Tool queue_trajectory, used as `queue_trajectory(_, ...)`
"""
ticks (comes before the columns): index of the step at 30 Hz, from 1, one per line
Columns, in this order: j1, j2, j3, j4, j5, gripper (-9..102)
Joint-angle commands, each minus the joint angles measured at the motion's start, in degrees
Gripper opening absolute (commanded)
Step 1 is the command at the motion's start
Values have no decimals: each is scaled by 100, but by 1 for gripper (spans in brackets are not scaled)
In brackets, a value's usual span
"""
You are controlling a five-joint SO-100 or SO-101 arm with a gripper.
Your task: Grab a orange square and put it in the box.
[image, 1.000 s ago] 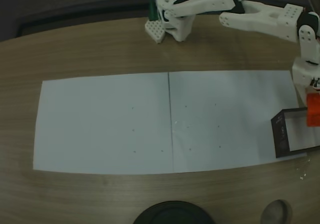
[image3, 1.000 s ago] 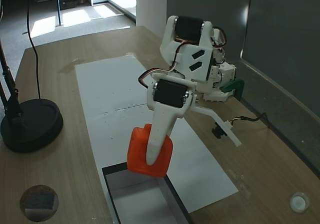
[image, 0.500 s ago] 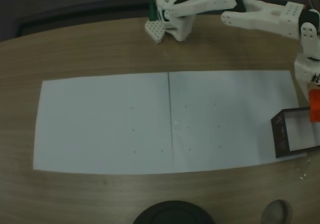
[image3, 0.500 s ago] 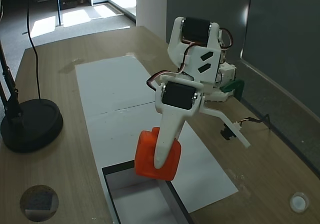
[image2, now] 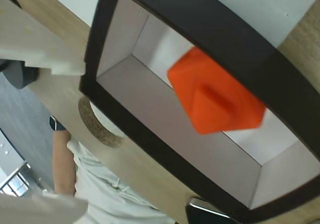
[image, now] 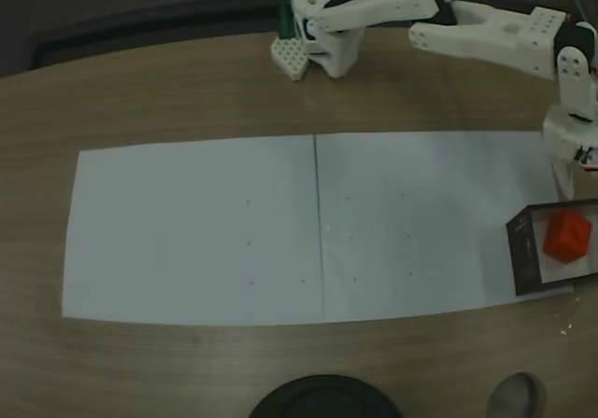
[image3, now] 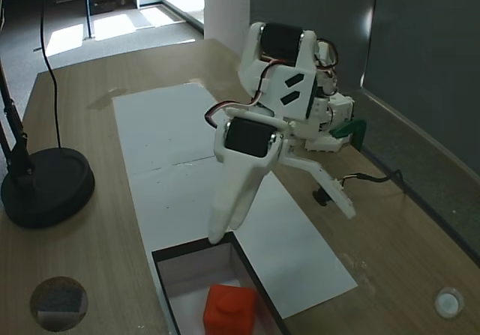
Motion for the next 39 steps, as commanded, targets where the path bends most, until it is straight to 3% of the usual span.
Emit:
queue_trajectory(1, 501, 457, -589, 378, -62, 8)
queue_trajectory(4, 1090, 967, -1090, 1213, -105, 3)
queue_trajectory(10, 2399, 3296, -677, 1248, 404, 2)
queue_trajectory(24, 3955, 10468, 5607, 1116, 53, 2)
queue_trajectory(31, 4386, 12700, 7673, 1116, 53, 2)
queue_trajectory(39, 4474, 13878, 8728, 1116, 53, 2)
